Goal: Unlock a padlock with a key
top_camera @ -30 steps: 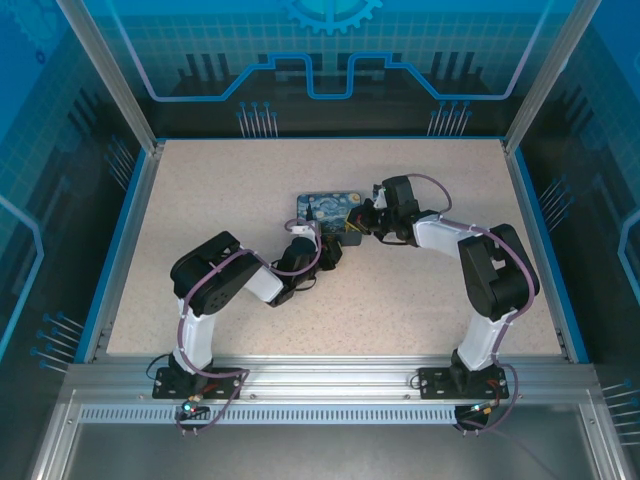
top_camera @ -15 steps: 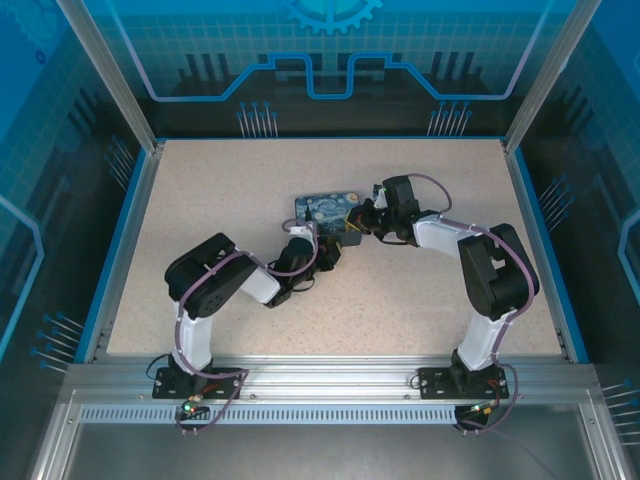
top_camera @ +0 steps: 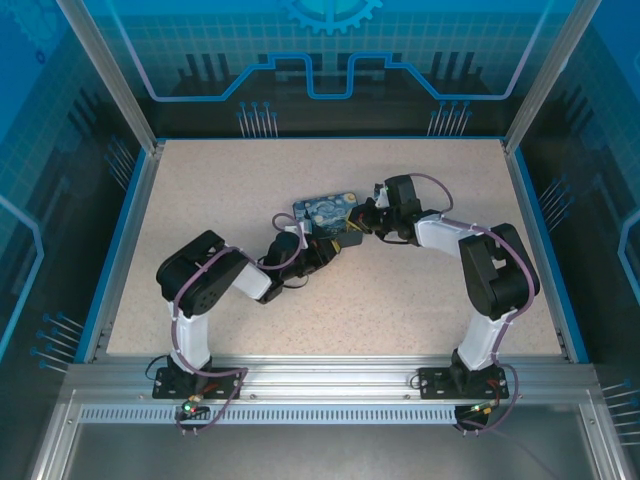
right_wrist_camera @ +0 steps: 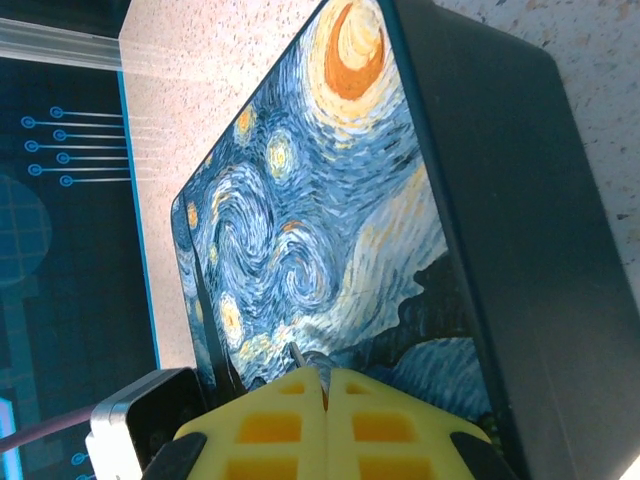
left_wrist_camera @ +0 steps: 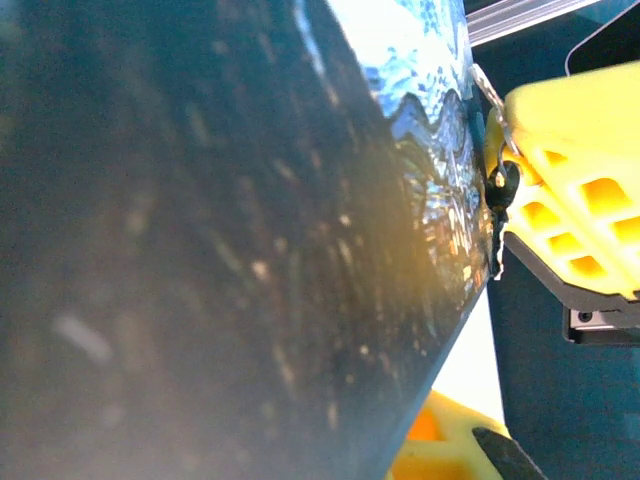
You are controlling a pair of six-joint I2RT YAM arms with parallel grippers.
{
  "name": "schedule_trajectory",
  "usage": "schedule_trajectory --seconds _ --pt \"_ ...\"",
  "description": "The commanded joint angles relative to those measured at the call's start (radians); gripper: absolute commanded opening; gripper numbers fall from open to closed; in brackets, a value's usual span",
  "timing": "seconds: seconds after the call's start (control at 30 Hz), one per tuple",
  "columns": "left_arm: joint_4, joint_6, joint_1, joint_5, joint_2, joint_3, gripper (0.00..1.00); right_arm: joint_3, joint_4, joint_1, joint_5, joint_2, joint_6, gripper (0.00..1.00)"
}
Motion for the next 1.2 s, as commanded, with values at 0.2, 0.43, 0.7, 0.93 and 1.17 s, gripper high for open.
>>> schedule_trajectory --seconds 0.2,0.43,0.7,0.93,1.17 --pt "0.096 -0.127 0.025 0.117 -0.065 -0.011 0.00 -0.013 -0.085 -0.064 -0.083 -0.185 -0.075 0.00" --pt "0.095 -0.185 0.056 0.172 -0.071 0.008 0.00 -0.122 -0.116 -0.079 -0.121 -0.347 -0.104 0.00" --pt "0.157 -0.276 0.090 0.255 -0.054 0.042 0.00 -0.363 -0.029 -0.078 -0.175 -0.471 -0.078 0.00" --pt "0.217 -0.354 0.108 0.327 -0.053 0.071 0.00 -0.458 0.063 -0.073 -0.201 -0.493 -0.030 0.00" --pt "0.307 -0.441 0.119 0.352 -0.051 0.069 0.00 -0.477 0.180 -0.056 -0.189 -0.499 0.068 0.00"
